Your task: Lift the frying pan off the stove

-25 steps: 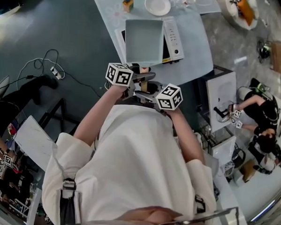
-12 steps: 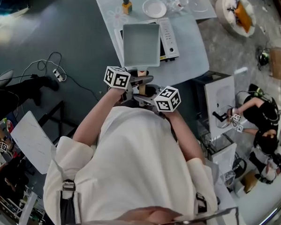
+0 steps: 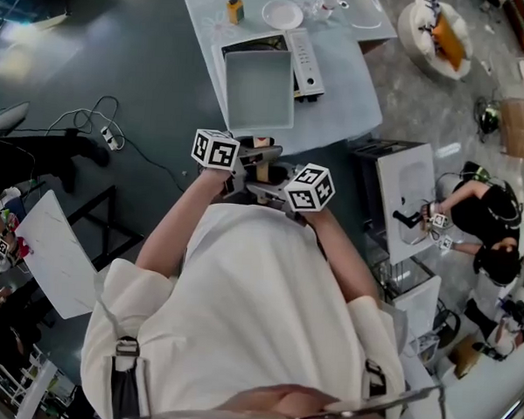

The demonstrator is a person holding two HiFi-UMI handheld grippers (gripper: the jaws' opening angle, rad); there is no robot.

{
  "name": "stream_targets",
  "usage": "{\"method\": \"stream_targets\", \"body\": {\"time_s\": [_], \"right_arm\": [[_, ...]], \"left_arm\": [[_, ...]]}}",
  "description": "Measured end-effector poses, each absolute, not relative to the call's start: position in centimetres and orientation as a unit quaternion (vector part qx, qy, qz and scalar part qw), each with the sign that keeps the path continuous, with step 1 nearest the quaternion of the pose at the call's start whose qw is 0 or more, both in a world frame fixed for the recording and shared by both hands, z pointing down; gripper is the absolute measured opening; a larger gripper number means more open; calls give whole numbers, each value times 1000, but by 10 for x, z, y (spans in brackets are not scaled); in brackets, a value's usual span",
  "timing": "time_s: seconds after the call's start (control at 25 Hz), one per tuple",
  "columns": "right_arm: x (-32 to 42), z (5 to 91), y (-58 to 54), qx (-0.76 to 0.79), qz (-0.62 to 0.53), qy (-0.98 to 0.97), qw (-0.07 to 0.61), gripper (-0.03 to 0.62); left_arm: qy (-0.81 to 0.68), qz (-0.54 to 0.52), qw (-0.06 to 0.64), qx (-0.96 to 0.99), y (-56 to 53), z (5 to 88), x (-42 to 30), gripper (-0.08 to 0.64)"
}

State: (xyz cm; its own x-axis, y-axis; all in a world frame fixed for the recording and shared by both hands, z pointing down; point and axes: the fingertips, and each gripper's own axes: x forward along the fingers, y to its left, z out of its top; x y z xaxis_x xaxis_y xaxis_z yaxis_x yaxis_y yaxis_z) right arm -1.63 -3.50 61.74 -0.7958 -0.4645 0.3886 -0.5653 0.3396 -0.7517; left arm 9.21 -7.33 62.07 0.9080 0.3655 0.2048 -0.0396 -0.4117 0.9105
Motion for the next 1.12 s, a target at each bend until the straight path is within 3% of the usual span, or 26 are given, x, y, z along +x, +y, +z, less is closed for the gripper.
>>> {"method": "stream_targets", "body": {"time_s": [0.52,1.12], "right_arm": [[-47,597,32,277,463,-840,58,209],[-98,568,21,280,442,-850,61,213]], "left_arm": [[64,172,532,827,-15,603,57,232],[68,158,526,833,-26,569,7,232]]}}
